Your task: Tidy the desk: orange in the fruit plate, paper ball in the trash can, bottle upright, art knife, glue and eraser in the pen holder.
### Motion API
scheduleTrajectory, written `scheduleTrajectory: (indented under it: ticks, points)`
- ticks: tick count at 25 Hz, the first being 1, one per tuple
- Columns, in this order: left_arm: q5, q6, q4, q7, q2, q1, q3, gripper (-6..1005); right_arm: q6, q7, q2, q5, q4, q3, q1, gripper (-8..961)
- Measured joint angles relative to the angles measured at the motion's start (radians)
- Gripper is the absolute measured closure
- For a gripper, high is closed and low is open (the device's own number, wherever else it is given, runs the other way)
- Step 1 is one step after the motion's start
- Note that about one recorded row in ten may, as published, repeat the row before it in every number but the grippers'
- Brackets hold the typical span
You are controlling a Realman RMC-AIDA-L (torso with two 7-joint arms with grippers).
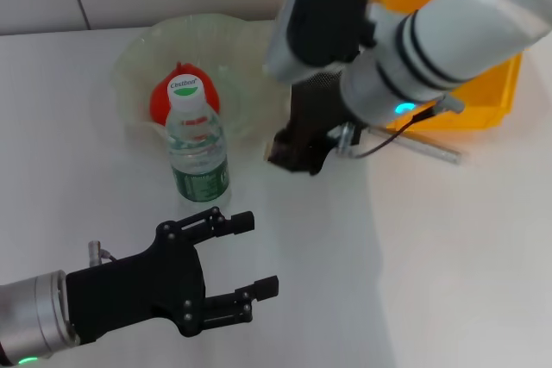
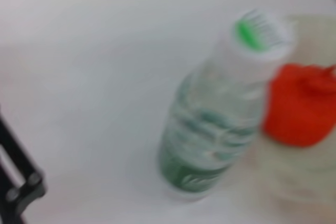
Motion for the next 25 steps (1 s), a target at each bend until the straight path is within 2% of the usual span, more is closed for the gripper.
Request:
scheduleTrajectory:
  ticks: [2, 3, 7, 10, 14, 19, 25]
  points:
    - [0.000, 0.001, 0.000, 0.000, 0.000, -0.003, 0.000, 215, -0.029, -0.001, -0.001, -0.009, -0.093, 0.077, -0.038, 702]
    - [0.000, 0.001, 0.000, 0.000, 0.000, -0.003, 0.000, 215, -0.029, -0.001, -0.001, -0.009, -0.093, 0.077, -0.038, 703]
    - [0.000, 0.002, 0.001, 0.000, 0.000, -0.008, 0.001, 215, -0.027, -0.005, -0.001, -0.033, -0.199, 0.186, -0.081, 703]
    - [0.000, 0.002, 0.001, 0.000, 0.000, -0.009, 0.002, 215, -0.015, -0.006, -0.001, -0.038, -0.208, 0.208, -0.085, 698]
    - [0.000, 0.002, 0.008, -0.003, 0.000, -0.011, 0.001, 215, 0.050, -0.008, -0.002, -0.067, -0.158, 0.238, -0.080, 691]
    - [0.000, 0.002, 0.011, -0.012, -0.001, -0.011, 0.002, 215, 0.110, -0.009, -0.002, -0.077, -0.047, 0.228, -0.053, 682]
    - [0.000, 0.002, 0.011, -0.012, 0.000, -0.009, 0.003, 215, 0.145, -0.016, -0.002, -0.078, 0.013, 0.226, -0.036, 672]
